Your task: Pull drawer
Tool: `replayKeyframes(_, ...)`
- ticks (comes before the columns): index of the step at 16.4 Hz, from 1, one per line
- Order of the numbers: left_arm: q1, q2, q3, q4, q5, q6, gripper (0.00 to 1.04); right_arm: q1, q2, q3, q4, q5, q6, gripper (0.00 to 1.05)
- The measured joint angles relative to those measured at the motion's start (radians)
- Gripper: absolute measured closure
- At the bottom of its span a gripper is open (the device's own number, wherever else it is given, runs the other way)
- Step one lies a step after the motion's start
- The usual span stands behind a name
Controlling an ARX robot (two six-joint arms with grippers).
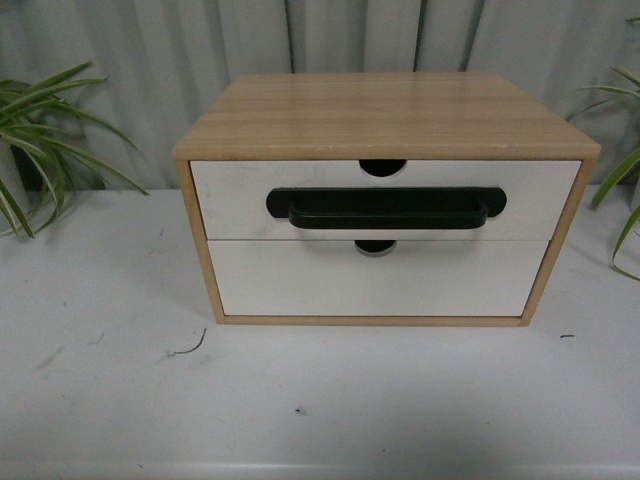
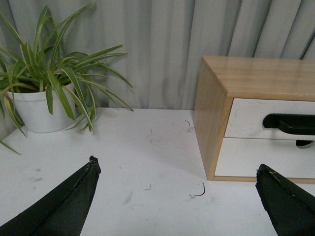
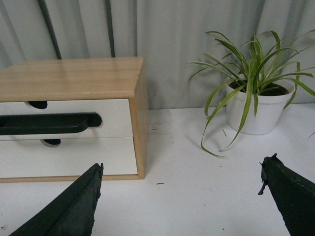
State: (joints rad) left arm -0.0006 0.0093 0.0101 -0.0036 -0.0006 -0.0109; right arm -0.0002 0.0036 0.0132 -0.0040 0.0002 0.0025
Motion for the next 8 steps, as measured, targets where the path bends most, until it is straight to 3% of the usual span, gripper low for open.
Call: replayKeyframes(8,0.0,0.0,0.0,0.0,0.0,0.0,0.07,0.0,0.0,0.0,0.0,0.0,0.0,0.06)
